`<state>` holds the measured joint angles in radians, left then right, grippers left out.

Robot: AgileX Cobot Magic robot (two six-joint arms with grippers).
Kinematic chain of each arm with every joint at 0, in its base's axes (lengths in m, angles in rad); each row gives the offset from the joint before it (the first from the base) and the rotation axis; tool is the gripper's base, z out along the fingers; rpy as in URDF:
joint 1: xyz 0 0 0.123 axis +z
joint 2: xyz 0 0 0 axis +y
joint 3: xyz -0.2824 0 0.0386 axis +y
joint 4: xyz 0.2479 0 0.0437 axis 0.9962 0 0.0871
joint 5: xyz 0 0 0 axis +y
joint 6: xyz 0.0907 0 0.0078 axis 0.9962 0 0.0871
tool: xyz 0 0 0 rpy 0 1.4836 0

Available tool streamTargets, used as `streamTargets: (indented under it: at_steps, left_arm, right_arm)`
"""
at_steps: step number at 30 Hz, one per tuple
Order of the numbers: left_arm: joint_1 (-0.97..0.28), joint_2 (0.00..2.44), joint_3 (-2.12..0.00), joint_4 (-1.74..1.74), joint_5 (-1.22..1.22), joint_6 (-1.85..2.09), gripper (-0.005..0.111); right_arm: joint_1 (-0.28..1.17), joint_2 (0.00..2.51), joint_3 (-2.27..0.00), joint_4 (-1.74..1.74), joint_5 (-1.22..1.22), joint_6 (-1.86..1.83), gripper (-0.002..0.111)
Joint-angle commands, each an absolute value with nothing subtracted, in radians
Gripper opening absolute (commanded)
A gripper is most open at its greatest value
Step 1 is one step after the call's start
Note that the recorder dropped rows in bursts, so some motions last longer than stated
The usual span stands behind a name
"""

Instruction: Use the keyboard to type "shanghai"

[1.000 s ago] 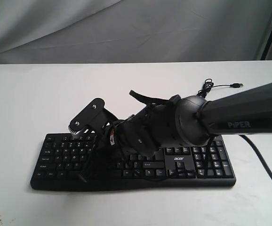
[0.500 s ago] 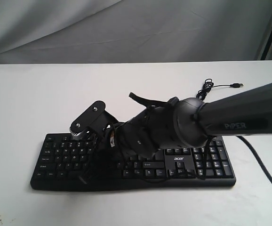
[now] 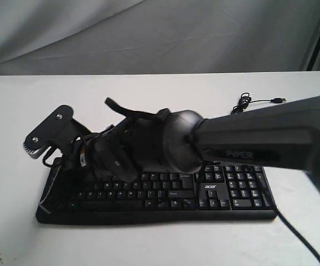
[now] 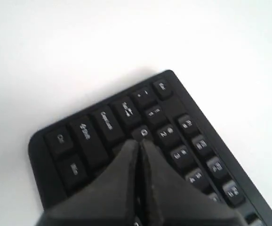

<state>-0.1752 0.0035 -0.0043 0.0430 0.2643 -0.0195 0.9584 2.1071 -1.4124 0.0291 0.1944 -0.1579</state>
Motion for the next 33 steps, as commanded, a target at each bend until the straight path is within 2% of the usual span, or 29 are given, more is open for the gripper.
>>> streamTargets:
  at_steps: [1, 33]
  left_arm:
    - [-0.179, 0.0, 0.0, 0.044, 0.261, -0.022, 0.0]
    - [-0.179, 0.0, 0.0, 0.044, 0.261, -0.022, 0.0]
  right_arm:
    - [0.967, 2.205, -1.525, 0.007, 0.26, -0.164, 0.0]
    - [0.969, 2.261, -1.544, 0.052, 0.228, -0.176, 0.0]
